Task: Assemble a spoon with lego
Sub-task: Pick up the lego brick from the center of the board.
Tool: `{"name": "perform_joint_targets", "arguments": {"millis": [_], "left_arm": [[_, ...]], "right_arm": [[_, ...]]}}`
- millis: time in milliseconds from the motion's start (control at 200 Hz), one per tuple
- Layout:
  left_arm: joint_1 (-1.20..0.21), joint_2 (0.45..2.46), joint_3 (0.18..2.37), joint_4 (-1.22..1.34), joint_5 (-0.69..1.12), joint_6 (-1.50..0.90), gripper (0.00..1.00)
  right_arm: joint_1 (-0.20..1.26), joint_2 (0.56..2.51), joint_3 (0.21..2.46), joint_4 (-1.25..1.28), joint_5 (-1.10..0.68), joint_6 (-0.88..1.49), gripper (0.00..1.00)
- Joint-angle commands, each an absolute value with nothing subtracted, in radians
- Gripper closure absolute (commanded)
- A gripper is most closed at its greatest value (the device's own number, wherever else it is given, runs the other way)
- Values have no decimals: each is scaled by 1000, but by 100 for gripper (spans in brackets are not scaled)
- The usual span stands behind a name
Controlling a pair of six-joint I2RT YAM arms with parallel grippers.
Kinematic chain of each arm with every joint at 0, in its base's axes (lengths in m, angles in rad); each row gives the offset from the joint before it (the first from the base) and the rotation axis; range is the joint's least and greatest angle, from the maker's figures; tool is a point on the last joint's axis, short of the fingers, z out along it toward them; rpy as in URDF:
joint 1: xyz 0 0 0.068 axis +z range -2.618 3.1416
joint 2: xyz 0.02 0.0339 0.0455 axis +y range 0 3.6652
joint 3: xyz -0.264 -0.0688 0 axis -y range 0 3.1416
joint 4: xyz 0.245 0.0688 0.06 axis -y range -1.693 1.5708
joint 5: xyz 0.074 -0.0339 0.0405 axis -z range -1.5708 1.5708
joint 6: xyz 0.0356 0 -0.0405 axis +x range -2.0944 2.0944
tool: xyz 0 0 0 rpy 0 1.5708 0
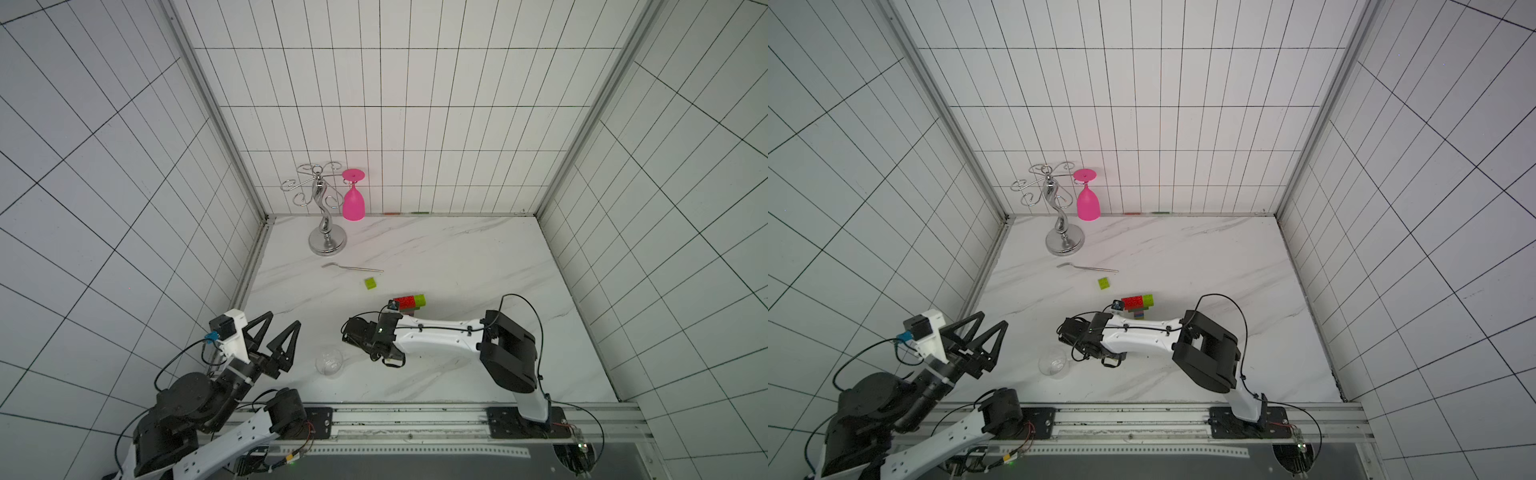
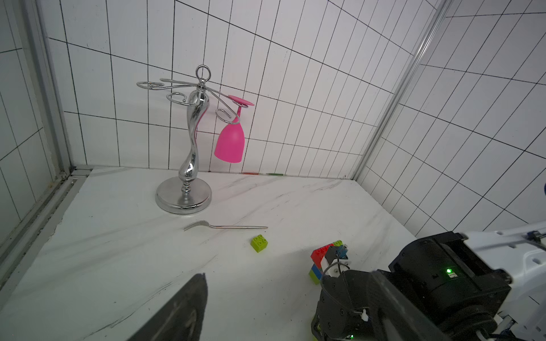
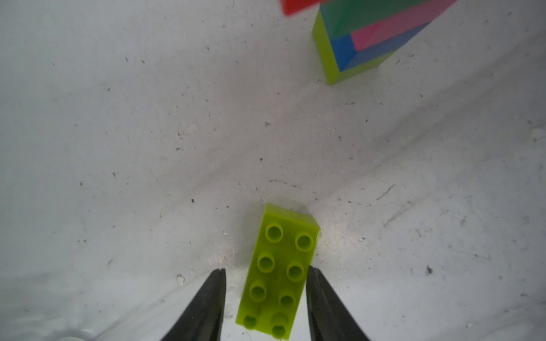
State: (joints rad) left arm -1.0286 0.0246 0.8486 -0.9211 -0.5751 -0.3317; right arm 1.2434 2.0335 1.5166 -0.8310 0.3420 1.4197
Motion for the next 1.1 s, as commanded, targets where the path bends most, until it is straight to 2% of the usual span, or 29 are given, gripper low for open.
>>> {"name": "perform_joint_targets", "arguments": {"millis": [0, 1100], "left_arm": [[-1025, 20, 848, -930, -567, -319, 17], [-1025, 19, 850, -930, -556, -314, 17]], "right_arm": [[1240, 2019, 1551, -876, 369, 1419, 52], [1216, 2061, 1491, -853, 275, 1498, 56]]}}
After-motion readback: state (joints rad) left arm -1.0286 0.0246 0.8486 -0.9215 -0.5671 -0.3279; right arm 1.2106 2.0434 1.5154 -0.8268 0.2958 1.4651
